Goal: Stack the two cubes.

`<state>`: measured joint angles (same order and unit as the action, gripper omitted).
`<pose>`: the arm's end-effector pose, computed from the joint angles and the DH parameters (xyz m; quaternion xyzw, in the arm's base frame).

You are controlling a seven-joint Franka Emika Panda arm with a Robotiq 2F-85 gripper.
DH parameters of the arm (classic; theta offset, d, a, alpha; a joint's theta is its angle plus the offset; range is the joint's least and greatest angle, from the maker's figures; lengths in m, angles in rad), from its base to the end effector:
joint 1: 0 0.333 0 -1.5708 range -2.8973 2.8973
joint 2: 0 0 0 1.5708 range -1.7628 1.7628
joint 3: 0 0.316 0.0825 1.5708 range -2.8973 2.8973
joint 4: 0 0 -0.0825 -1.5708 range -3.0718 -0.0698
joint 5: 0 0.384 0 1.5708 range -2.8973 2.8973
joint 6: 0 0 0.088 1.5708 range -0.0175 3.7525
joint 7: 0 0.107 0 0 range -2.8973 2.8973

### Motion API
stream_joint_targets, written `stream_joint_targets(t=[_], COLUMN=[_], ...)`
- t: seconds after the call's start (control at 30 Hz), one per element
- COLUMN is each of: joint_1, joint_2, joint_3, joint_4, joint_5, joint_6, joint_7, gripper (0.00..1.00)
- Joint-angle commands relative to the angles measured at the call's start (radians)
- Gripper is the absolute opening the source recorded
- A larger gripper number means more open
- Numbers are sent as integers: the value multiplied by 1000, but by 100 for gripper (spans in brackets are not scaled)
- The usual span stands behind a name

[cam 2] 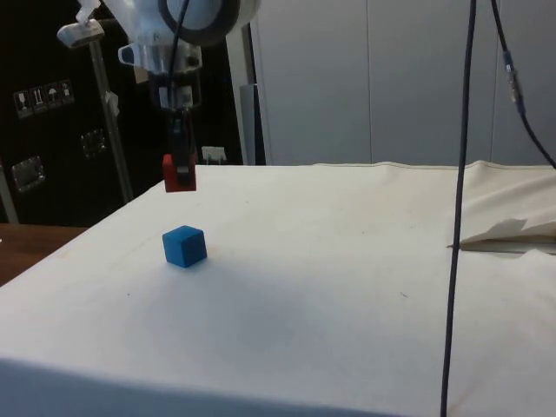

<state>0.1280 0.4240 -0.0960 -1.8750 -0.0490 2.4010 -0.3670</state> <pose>0.6448 0.0243 0.2968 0.9735 0.2197 0.0448 0.0450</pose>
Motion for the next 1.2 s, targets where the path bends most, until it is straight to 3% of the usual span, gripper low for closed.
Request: stream_joint_targets(t=[0.0,0.07,0.1,0.33,0.4,0.43,0.87,1.17], joint_1=[6,1,8,13,9,14,13,13], joint_2=[9,6,21,55,54,63,118,123], joint_3=[-3,2,0,8,12,10,23,24], joint_4=[3,0,4,16,15,21,40,39], joint_5=[-10,0,-11,-17,-12,-19,-18,-16], joint_6=[11,5,19,34,32,36,58,60], joint_7=[9,0,8,6,0,6,-6,-11], gripper=[3,3,3,3,3,3,3,3])
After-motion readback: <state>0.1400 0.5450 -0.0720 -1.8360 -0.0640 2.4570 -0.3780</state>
